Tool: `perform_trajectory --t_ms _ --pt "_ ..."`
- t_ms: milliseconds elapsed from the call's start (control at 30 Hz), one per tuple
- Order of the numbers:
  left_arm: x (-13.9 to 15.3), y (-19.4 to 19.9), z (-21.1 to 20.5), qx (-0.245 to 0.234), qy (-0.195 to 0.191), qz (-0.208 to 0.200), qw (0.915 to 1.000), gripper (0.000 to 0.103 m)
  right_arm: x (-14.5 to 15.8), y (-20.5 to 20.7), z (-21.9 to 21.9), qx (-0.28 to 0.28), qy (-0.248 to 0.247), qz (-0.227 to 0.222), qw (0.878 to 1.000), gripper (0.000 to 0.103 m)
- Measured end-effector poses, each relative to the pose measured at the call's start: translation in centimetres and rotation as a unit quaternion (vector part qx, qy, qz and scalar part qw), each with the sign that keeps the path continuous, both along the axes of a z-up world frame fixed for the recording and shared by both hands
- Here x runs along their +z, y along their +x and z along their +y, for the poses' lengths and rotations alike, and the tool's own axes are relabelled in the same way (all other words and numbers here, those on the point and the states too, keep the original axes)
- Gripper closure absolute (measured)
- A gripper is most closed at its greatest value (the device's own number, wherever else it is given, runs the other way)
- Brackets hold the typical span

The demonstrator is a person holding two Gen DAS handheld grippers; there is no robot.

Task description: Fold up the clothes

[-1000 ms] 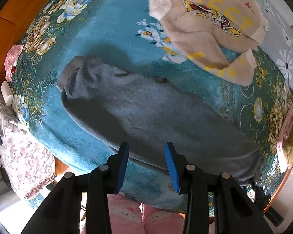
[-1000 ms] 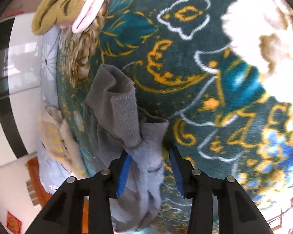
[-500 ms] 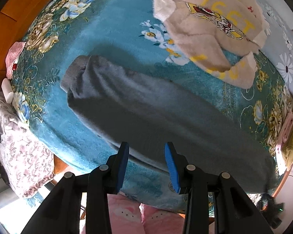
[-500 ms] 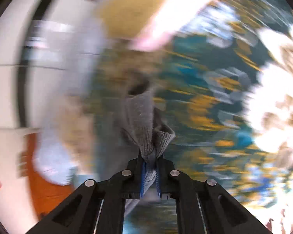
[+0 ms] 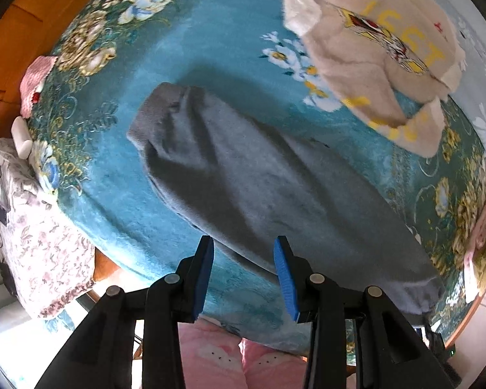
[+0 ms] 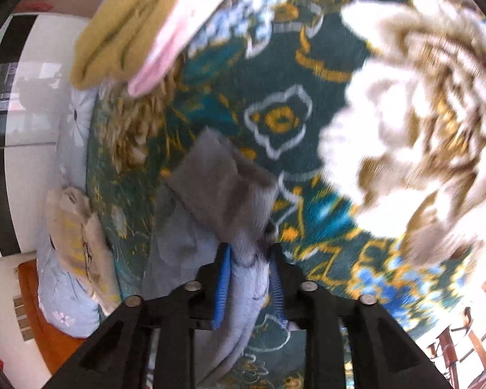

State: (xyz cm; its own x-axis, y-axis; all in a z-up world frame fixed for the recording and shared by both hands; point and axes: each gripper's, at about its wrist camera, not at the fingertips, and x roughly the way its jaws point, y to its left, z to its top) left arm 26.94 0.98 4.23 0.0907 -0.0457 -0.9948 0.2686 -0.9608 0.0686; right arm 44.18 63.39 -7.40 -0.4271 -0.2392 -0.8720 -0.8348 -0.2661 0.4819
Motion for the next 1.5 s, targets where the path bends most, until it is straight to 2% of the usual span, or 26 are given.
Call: perform_trajectory --t_ms 167,200,267,333,400,433,500,567,600,700,767,900,967,1000,1033,1067,1167,1200,1233,1267,1300,1333,1467,1500 --pt "-0.3 0.6 -2.5 0.036 -0.010 -0.003 0.9993 0.064 -0.7 -0.1 2.1 -0.036 -0.021 0.013 0.999 0.071" --pt "-0.4 0.8 -3.0 0.045 -0.009 -0.006 0.9989 0.064 -0.9 -0.1 2.1 -0.040 -0.026 0.012 0.999 0.075" --pt "-0.7 1.2 -3.9 0.064 -0.005 -0.011 0.9979 0.064 -0.9 0.0 1.9 -0.040 -0.027 0.008 0.999 0.092" --pt "-0.9 1.4 -4.5 0.080 0.001 -0.015 0.9967 0.064 -0.6 -0.1 1.5 -0.034 -0.026 0.011 0.999 0.097" --pt "-1.1 1.5 -4.6 0.085 0.004 -0.017 0.9962 0.064 1.1 0.0 0.8 -0.015 -0.031 0.051 0.998 0.097" --pt "-1.2 1.6 -4.5 0.084 0.005 -0.019 0.9962 0.064 2.3 -0.2 0.4 -0.009 -0.039 0.086 0.995 0.097" --pt "-1.3 1.6 -4.4 0.083 0.007 -0.021 0.9963 0.064 4.2 0.0 -0.2 -0.015 -0.062 0.163 0.985 0.098" --pt "-1.4 1.6 -4.0 0.076 0.009 -0.022 0.9968 0.064 5.4 0.6 -0.5 -0.019 -0.071 0.209 0.975 0.098" --pt "-1.5 1.6 -3.8 0.073 0.009 -0.022 0.9970 0.064 5.1 1.0 -0.5 -0.019 -0.073 0.205 0.976 0.098" --pt "-1.9 1.5 -3.0 0.058 0.010 -0.029 0.9978 0.064 1.3 1.9 -0.3 -0.015 -0.074 0.109 0.991 0.098" --pt "-2.0 1.5 -2.5 0.049 0.006 -0.035 0.9981 0.064 -0.9 2.5 -0.2 -0.016 -0.072 0.054 0.996 0.098" --pt "-1.8 1.1 -1.8 0.034 0.000 -0.033 0.9989 0.064 -2.2 3.5 -0.4 -0.036 -0.054 0.019 0.998 0.094" --pt "-1.7 0.9 -1.6 0.029 -0.003 -0.032 0.9991 0.064 -2.5 3.5 -0.5 -0.039 -0.058 0.017 0.997 0.085" --pt "-1.7 0.8 -1.4 0.027 -0.003 -0.032 0.9991 0.063 -2.7 3.7 -0.4 -0.040 -0.059 0.011 0.997 0.070" --pt "-1.7 0.8 -1.3 0.027 -0.003 -0.033 0.9991 0.063 -2.9 3.8 -0.2 -0.042 -0.059 0.002 0.997 0.061" --pt "-1.7 0.8 -1.2 0.026 -0.003 -0.034 0.9991 0.062 -3.1 3.9 -0.1 -0.044 -0.059 -0.003 0.997 0.061" --pt "-1.7 0.8 -0.7 0.018 -0.004 -0.036 0.9992 0.060 -3.7 3.2 0.0 -0.058 -0.069 0.013 0.996 0.061" --pt "-1.7 0.8 -0.6 0.015 -0.005 -0.036 0.9992 0.060 -3.8 3.0 0.0 -0.063 -0.073 0.016 0.995 0.065" --pt "-1.7 0.7 -0.4 0.014 -0.006 -0.036 0.9992 0.060 -3.9 2.8 -0.1 -0.067 -0.078 0.018 0.995 0.081" --pt "-1.7 0.7 -0.3 0.012 -0.006 -0.035 0.9993 0.060 -4.0 2.5 -0.2 -0.071 -0.082 0.020 0.994 0.090" --pt "-1.6 0.7 -0.3 0.013 -0.007 -0.035 0.9993 0.060 -3.9 2.2 -0.3 -0.072 -0.084 0.021 0.994 0.092" --pt "-1.6 0.7 -0.3 0.014 -0.007 -0.034 0.9993 0.060 -2.9 1.7 -0.4 -0.065 -0.077 0.031 0.994 0.092" --pt "-1.4 0.7 -0.5 0.018 -0.007 -0.029 0.9994 0.060 3.6 0.4 -0.3 0.007 -0.001 0.128 0.992 0.093" --pt "-1.4 0.7 -0.5 0.019 -0.008 -0.028 0.9994 0.060 3.8 0.5 -0.1 0.014 0.007 0.126 0.992 0.093"
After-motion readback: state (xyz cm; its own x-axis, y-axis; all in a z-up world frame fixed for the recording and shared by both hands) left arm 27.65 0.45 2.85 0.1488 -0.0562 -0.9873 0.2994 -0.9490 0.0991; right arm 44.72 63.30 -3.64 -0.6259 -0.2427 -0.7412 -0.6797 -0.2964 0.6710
